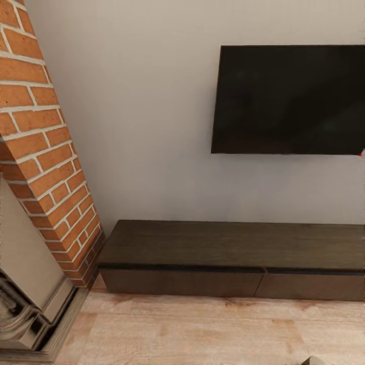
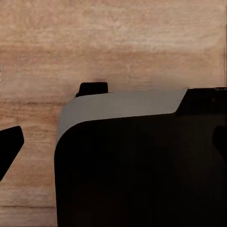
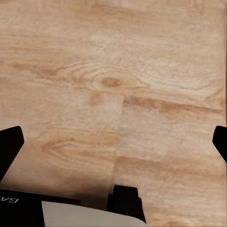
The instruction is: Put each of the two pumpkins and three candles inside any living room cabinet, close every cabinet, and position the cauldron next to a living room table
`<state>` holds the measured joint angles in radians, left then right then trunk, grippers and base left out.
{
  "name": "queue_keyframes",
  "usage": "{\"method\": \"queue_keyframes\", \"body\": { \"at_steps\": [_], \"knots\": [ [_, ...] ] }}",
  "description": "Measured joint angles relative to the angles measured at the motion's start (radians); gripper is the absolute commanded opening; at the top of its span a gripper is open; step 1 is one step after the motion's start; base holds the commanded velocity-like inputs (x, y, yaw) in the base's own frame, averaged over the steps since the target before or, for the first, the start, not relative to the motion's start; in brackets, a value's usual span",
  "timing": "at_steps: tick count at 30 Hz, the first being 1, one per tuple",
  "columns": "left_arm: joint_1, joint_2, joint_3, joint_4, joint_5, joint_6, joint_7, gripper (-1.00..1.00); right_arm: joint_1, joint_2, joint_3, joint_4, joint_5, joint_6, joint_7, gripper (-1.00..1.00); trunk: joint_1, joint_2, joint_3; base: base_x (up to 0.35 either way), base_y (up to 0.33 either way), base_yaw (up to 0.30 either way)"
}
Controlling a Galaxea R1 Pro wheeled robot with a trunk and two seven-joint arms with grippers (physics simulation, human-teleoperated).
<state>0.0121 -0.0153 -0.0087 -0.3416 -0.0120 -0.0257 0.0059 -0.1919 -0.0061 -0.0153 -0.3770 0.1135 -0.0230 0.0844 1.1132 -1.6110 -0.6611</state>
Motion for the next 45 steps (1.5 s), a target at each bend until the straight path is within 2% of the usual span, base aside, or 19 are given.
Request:
{"method": "queue_keyframes", "body": {
  "at_steps": [6, 13, 16, 19, 23, 26, 29, 31, 32, 34, 37, 38, 42, 44, 45],
  "knots": [
    [0.000, -0.008, -0.001, -0.137, 0.000, 0.001, -0.001, 1.00, 0.000, 0.001, -0.001, -0.072, 0.000, 0.000, 0.000, 1.00, 0.000, 0.000, 0.000, -0.011, 0.000, 0.000],
    [0.000, -0.046, -0.008, -0.386, 0.000, 0.001, -0.002, 1.00, -0.001, 0.000, -0.002, -0.225, 0.000, 0.001, 0.000, 1.00, 0.000, 0.000, 0.000, 0.000, 0.000, 0.000],
    [0.000, -0.061, -0.051, -0.467, 0.000, 0.002, -0.002, 1.00, -0.001, 0.000, -0.003, -0.289, 0.000, 0.002, 0.001, 1.00, 0.000, 0.000, 0.000, 0.000, 0.000, 0.000],
    [0.000, -0.067, -0.134, -0.586, 0.001, 0.007, 0.003, 1.00, -0.001, -0.001, -0.005, -0.358, -0.001, 0.008, 0.001, 1.00, 0.000, 0.000, 0.000, 0.000, 0.000, 0.000],
    [0.000, -0.070, -0.166, -0.716, 0.004, 0.012, 0.003, 1.00, -0.001, -0.006, -0.006, -0.399, -0.001, 0.014, 0.002, 1.00, 0.000, 0.000, 0.000, 0.000, 0.000, 0.000],
    [0.000, -0.070, -0.172, -0.821, 0.005, 0.018, 0.002, 1.00, -0.001, -0.008, -0.006, -0.421, -0.002, 0.016, 0.002, 1.00, 0.000, 0.000, 0.000, 0.000, 0.000, 0.000],
    [0.000, -0.073, -0.177, -0.885, 0.006, 0.061, 0.001, 1.00, 0.000, -0.013, -0.006, -0.440, -0.002, 0.017, 0.002, 1.00, 0.000, 0.000, 0.000, 0.000, 0.000, 0.000],
    [0.000, -0.074, -0.206, -0.933, 0.007, 0.099, 0.000, 1.00, 0.000, -0.021, -0.005, -0.462, -0.004, 0.018, 0.003, 1.00, 0.000, 0.000, 0.000, 0.000, 0.000, 0.000],
    [0.000, -0.074, -0.237, -0.964, 0.008, 0.118, 0.001, 1.00, -0.001, -0.024, -0.005, -0.482, -0.005, 0.019, 0.008, 1.00, 0.000, 0.000, 0.000, 0.000, 0.000, 0.000],
    [-0.001, -0.075, -0.269, -1.006, 0.008, 0.136, 0.003, 1.00, -0.001, -0.027, -0.007, -0.510, -0.006, 0.034, 0.031, 1.00, 0.000, 0.000, 0.000, 0.000, 0.000, 0.000],
    [-0.001, -0.075, -0.287, -1.062, 0.009, 0.155, 0.003, 1.00, -0.001, -0.029, -0.055, -0.562, -0.006, 0.106, 0.105, 1.00, 0.000, 0.000, 0.000, 0.000, 0.000, 0.000],
    [-0.001, -0.075, -0.289, -1.077, 0.010, 0.158, 0.003, 1.00, -0.001, -0.029, -0.100, -0.592, -0.006, 0.141, 0.153, 1.00, 0.000, 0.000, 0.000, 0.000, 0.000, 0.000],
    [-0.001, -0.078, -0.290, -1.109, 0.010, 0.160, 0.003, 1.00, -0.001, -0.029, -0.231, -0.693, -0.004, 0.255, 0.309, 1.00, 0.000, 0.000, 0.000, 0.000, 0.000, 0.000],
    [-0.002, -0.093, -0.290, -1.126, 0.011, 0.160, 0.003, 1.00, -0.001, -0.031, -0.307, -0.765, -0.004, 0.337, 0.421, 1.00, 0.000, 0.000, 0.000, 0.000, 0.000, 0.000],
    [-0.002, -0.096, -0.290, -1.129, 0.012, 0.160, 0.003, 1.00, -0.001, -0.032, -0.322, -0.779, -0.003, 0.353, 0.442, 1.00, 0.000, 0.000, 0.000, 0.000, 0.000, 0.000]
  ]
}}
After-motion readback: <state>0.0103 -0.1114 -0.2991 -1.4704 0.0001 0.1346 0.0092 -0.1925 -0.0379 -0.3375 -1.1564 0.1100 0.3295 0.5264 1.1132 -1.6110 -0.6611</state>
